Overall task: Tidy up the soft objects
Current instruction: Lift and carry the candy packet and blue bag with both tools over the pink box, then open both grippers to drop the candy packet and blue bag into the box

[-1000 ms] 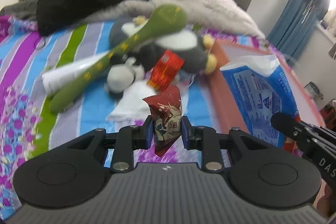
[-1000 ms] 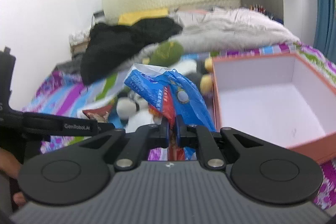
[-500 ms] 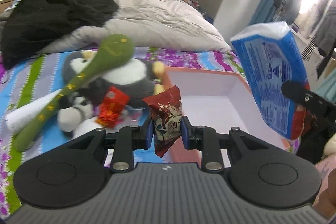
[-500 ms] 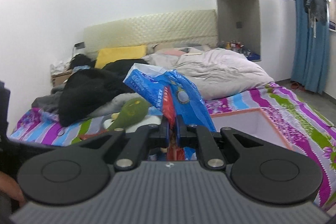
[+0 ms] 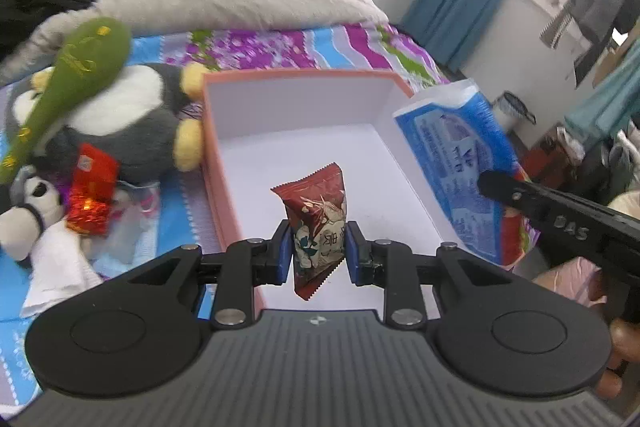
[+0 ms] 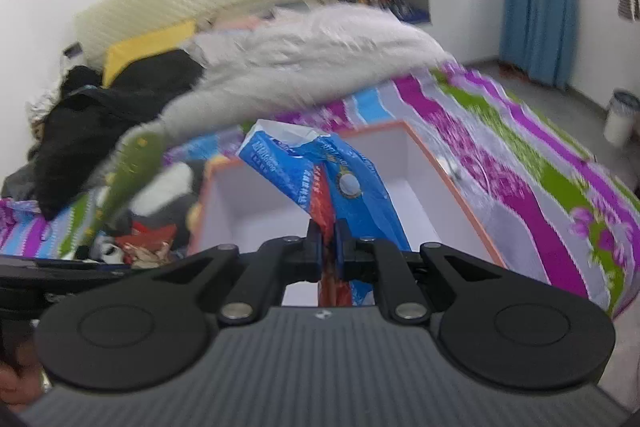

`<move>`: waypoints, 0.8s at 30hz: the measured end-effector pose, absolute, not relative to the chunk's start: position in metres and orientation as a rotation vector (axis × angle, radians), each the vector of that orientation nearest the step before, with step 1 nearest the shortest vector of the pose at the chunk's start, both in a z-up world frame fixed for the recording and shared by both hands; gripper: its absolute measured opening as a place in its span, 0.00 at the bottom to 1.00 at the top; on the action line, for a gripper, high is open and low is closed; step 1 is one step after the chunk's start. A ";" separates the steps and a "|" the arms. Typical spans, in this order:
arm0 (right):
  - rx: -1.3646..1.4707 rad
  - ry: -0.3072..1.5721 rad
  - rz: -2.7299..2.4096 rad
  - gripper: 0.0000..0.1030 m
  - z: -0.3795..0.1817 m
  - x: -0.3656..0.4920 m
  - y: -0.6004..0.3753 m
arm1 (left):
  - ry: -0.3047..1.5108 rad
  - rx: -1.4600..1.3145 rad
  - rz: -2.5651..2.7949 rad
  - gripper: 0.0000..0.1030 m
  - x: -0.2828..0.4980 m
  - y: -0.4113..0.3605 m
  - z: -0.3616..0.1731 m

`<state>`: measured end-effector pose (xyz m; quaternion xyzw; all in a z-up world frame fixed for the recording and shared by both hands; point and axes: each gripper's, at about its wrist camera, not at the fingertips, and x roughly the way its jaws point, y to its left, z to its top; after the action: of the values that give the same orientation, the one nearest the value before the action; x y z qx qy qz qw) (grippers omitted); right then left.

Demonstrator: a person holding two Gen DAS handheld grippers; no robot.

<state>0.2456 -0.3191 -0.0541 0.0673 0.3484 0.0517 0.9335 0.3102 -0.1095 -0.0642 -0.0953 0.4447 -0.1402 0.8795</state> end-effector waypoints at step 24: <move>0.181 0.871 0.075 0.50 -0.109 0.273 -0.338 | 0.993 -0.121 -0.277 0.46 0.338 -0.122 -0.092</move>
<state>0.2730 -0.3377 -0.1089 0.0874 0.4211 0.0361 0.9021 0.3383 -0.1221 -0.0922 -0.0579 0.4747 -0.1324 0.8682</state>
